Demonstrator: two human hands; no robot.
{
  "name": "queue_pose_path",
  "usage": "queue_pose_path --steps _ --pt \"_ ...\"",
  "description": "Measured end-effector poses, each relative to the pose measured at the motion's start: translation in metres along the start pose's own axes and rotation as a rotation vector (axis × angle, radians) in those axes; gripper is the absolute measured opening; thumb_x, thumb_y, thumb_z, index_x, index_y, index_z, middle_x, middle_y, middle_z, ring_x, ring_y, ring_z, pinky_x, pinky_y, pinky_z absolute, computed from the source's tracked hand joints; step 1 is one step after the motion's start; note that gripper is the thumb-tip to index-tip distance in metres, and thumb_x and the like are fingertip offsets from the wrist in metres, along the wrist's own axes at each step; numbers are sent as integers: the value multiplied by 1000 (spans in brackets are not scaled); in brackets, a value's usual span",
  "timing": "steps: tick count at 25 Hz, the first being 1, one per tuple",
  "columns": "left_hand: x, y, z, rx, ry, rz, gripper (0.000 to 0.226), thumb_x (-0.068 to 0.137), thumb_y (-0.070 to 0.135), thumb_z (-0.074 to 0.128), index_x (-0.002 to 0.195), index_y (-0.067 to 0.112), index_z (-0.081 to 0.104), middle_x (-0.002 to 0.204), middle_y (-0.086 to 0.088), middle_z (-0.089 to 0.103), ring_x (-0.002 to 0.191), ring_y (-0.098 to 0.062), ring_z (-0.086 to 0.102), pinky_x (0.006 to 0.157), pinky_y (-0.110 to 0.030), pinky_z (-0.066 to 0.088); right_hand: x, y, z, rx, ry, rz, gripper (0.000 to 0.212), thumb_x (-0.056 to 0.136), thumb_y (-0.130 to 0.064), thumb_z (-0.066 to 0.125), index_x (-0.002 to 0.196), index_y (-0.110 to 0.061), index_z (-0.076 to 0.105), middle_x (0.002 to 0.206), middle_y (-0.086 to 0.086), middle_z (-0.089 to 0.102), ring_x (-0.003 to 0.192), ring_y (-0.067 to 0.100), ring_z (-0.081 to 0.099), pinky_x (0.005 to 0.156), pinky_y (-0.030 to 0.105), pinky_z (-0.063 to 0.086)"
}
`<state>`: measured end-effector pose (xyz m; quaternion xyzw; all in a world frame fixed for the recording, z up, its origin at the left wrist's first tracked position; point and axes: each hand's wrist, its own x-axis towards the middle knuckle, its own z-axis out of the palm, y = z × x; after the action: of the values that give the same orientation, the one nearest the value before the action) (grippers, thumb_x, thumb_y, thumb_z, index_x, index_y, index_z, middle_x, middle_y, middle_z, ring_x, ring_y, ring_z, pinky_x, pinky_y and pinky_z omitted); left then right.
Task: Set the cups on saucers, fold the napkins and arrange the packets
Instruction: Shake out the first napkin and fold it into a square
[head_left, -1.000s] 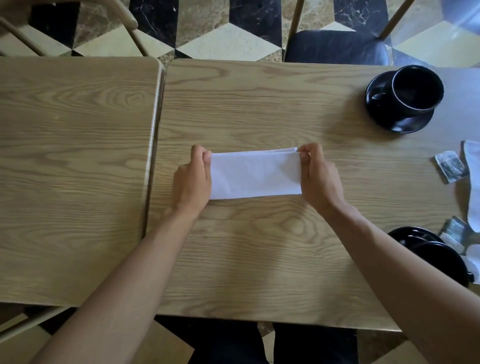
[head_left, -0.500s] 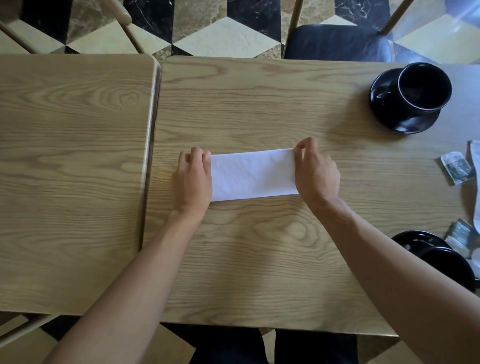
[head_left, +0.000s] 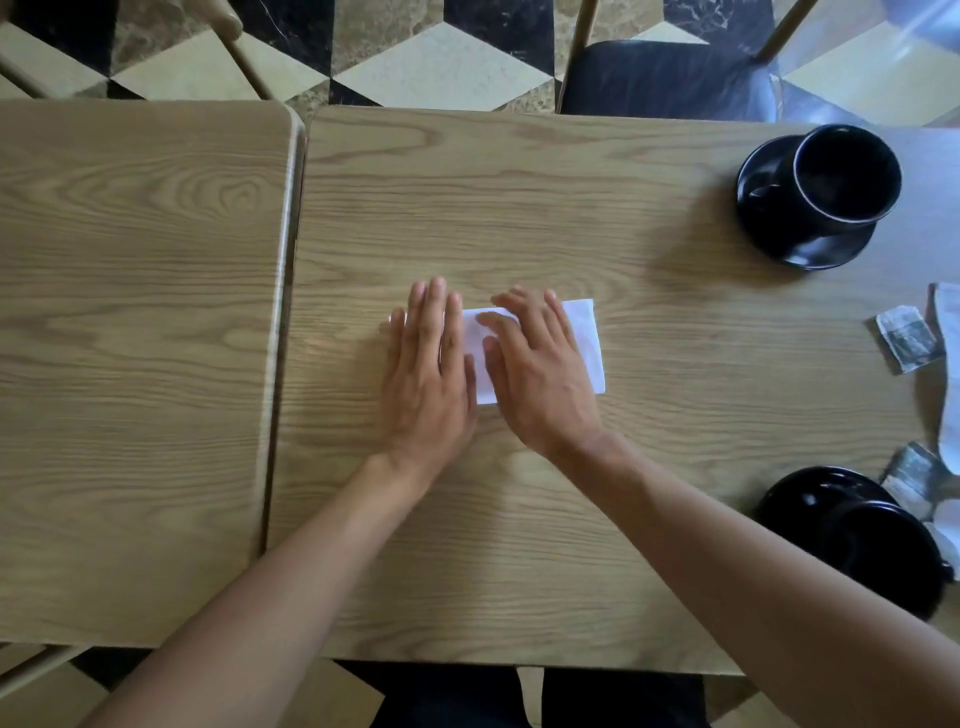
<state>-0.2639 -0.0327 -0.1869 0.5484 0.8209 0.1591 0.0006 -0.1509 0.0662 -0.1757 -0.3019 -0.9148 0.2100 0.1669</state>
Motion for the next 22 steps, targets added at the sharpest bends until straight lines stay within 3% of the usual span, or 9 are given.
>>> queue_pose_path --steps 2,5,8,12,16,19,22 --pt "0 0 6 48 -118 -9 59 102 19 47 153 -5 30 163 -24 25 152 -39 21 123 -57 20 -4 2 11 -72 -195 0 41 103 -18 51 139 0 56 154 21 46 150 37 32 124 53 18" --pt "0 -10 12 143 -232 -16 65 104 33 37 157 -1 22 165 -23 17 155 -35 13 125 -53 15 -13 22 16 -188 -249 -14 56 108 -38 40 157 -13 36 167 13 24 156 32 15 126 51 13" --pt "-1 -12 16 169 -264 -16 76 102 48 33 159 0 16 166 -27 9 156 -37 7 125 -53 12 -19 51 10 -326 -255 -40 70 105 -58 29 162 -17 23 169 11 14 157 30 9 126 52 13" --pt "-1 -14 16 164 -295 -16 92 97 65 33 160 2 9 166 -28 2 156 -38 0 126 -53 8 -21 75 1 -359 -318 93 77 102 -66 21 163 -21 9 172 6 3 158 29 0 126 52 9" --pt "1 -10 9 204 -358 -15 96 95 68 33 160 2 7 166 -29 0 156 -39 -1 126 -52 3 -18 70 -5 -329 -379 122 78 100 -68 17 163 -23 5 172 2 -3 158 28 -6 126 52 4" --pt "6 -6 -4 228 -362 -37 86 97 61 34 160 5 17 163 -29 20 152 -41 19 126 -54 3 -13 60 -17 -272 -372 191 80 99 -64 33 163 -21 11 172 8 -3 157 33 -5 125 55 4" --pt "12 -9 -18 223 -259 -69 65 98 40 46 150 2 42 128 -23 57 120 -42 51 119 -56 25 -26 37 -28 -79 -51 327 65 89 -33 60 148 -11 43 163 19 25 147 41 25 121 52 24"
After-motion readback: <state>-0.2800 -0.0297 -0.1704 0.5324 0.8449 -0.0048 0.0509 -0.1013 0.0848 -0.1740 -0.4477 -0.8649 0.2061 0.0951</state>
